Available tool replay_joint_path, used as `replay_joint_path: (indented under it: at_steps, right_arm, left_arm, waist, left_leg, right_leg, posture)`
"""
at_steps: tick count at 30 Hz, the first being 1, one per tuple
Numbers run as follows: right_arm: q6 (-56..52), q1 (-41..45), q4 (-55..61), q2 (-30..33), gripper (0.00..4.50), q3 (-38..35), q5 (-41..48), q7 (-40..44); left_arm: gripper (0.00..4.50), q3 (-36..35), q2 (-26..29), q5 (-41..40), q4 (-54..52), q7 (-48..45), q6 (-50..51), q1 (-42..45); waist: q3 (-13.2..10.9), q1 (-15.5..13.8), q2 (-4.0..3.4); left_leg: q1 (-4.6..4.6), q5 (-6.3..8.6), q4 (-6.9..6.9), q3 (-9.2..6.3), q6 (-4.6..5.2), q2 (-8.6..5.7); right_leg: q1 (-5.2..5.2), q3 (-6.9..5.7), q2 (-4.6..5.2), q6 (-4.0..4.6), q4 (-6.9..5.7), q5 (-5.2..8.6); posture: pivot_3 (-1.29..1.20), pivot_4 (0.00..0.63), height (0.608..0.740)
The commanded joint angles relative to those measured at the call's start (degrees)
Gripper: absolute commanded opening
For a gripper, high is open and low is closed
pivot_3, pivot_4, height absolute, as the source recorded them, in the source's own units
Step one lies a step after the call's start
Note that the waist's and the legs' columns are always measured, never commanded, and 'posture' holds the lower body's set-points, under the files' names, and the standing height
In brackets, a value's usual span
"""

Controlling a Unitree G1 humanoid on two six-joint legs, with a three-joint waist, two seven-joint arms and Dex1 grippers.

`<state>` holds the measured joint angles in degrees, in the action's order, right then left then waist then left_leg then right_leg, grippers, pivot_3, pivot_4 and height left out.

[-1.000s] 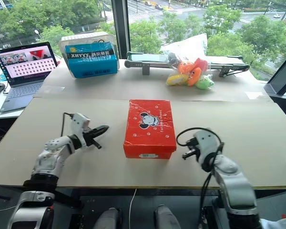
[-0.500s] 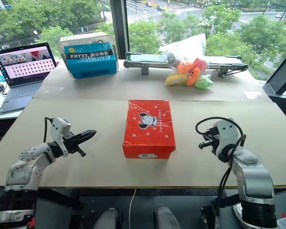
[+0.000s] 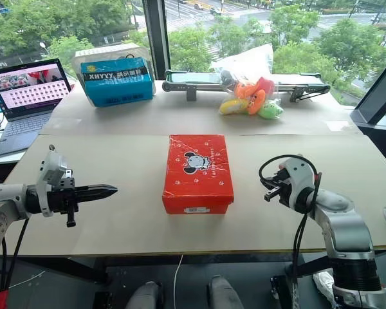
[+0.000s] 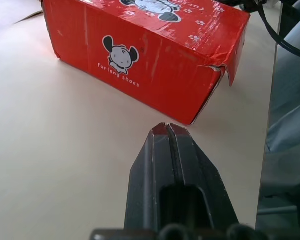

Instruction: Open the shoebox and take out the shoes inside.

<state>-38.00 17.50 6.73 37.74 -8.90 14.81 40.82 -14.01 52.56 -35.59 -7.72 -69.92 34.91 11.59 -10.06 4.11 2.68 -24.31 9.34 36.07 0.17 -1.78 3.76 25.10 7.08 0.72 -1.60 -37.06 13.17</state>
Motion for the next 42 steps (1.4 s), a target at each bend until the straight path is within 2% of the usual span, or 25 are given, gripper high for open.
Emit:
replay_joint_path:
  at_steps: [1, 4, 9, 13, 17, 25, 32, 39, 42]
  right_arm:
    - [2.96, 2.50, -1.70, 1.35, 1.42, 1.30, -0.17, 1.70]
    - [3.41, 4.97, -2.16, 0.76, 2.40, 3.38, -0.08, 2.33]
    - [2.65, 7.55, -1.32, -1.05, 2.40, 6.43, 0.80, 3.01]
    - [3.26, 7.66, -1.64, -1.92, 1.43, 7.95, 0.44, 3.29]
    - [3.41, 8.17, -1.98, -2.62, 0.02, 8.88, 0.24, 3.23]
    - [3.27, 10.63, -1.55, -2.03, 0.02, 12.29, 0.33, 6.33]
    - [-1.07, 16.58, 0.71, -1.71, 0.02, 10.02, 3.94, 8.25]
    - [-6.53, 22.37, 4.52, -1.95, 0.02, 7.58, 9.86, 8.50]
    - [-8.78, 26.93, 6.88, -4.71, 0.02, 8.57, 12.62, 7.44]
  left_arm:
    - [0.00, -0.36, 0.97, -0.36, -0.92, -0.73, -0.88, 0.78]
    - [0.00, -0.05, 0.75, -0.26, -1.64, -0.31, -0.69, 0.77]
    - [0.00, 0.28, 0.51, -0.06, -1.77, 0.40, -0.57, 1.11]
    - [0.00, 0.18, 0.65, -0.31, -1.88, 0.99, -0.32, 1.35]
    - [0.00, -0.10, 0.96, -0.70, -2.36, 1.16, 0.00, 1.18]
    - [0.00, -0.01, 1.21, -0.58, -2.73, 1.43, -0.08, 0.96]
    - [0.00, -0.01, 1.39, -0.66, -2.67, 1.15, -0.12, 1.09]
    - [0.00, -2.00, 3.02, -1.57, -3.75, 0.11, 0.16, -1.31]
    - [0.00, -5.73, 4.55, -4.37, -4.94, -1.50, 1.92, -3.15]
  waist:
    - [0.00, -0.02, 0.00]
    - [-0.01, -0.03, -0.01]
    - [-0.01, 0.06, -0.02]
    - [-0.01, -0.12, -0.01]
    - [-0.01, -0.14, -0.01]
    - [-0.01, 0.02, -0.02]
    - [-0.02, 0.03, -0.02]
    - [-0.02, 0.08, -0.03]
    - [-0.02, 0.18, -0.03]
  left_leg:
    - [0.00, 0.00, -0.01, 0.00, 0.00, 0.00]
    - [0.00, 0.00, -0.03, 0.00, 0.00, 0.00]
    - [0.01, 0.00, -0.02, 0.01, 0.00, 0.02]
    - [-0.01, 0.00, -0.03, 0.01, 0.00, 0.01]
    - [-0.04, 0.00, -0.02, 0.01, 0.00, 0.01]
    - [-0.01, 0.00, -0.02, 0.01, 0.00, 0.01]
    - [-0.02, 0.00, -0.02, 0.01, 0.00, 0.03]
    - [-0.04, 0.00, -0.04, 0.01, 0.00, 0.07]
    - [-0.03, 0.00, -0.06, 0.02, 0.00, 0.11]
  right_leg:
    - [0.00, -0.01, 0.00, 0.01, 0.00, 0.01]
    - [0.03, 0.00, 0.00, 0.00, -0.01, 0.01]
    - [0.03, 0.00, -0.01, -0.01, -0.02, 0.00]
    - [0.03, 0.00, -0.01, -0.02, -0.02, 0.00]
    - [0.04, 0.00, -0.01, -0.08, -0.01, -0.03]
    - [0.04, 0.00, -0.01, -0.09, -0.04, -0.04]
    - [0.06, -0.01, -0.02, -0.12, -0.05, -0.06]
    - [0.08, -0.02, -0.04, -0.15, -0.04, -0.07]
    - [0.12, -0.03, -0.06, -0.14, -0.05, -0.07]
  posture:
    - [0.00, 0.150, 0.736]
    - [0.00, 0.150, 0.736]
    - [0.00, 0.150, 0.736]
    - [0.00, 0.150, 0.736]
    - [0.00, 0.150, 0.736]
    - [0.00, 0.150, 0.736]
    - [0.00, 0.150, 0.736]
    - [0.00, 0.150, 0.736]
    - [0.00, 0.150, 0.736]
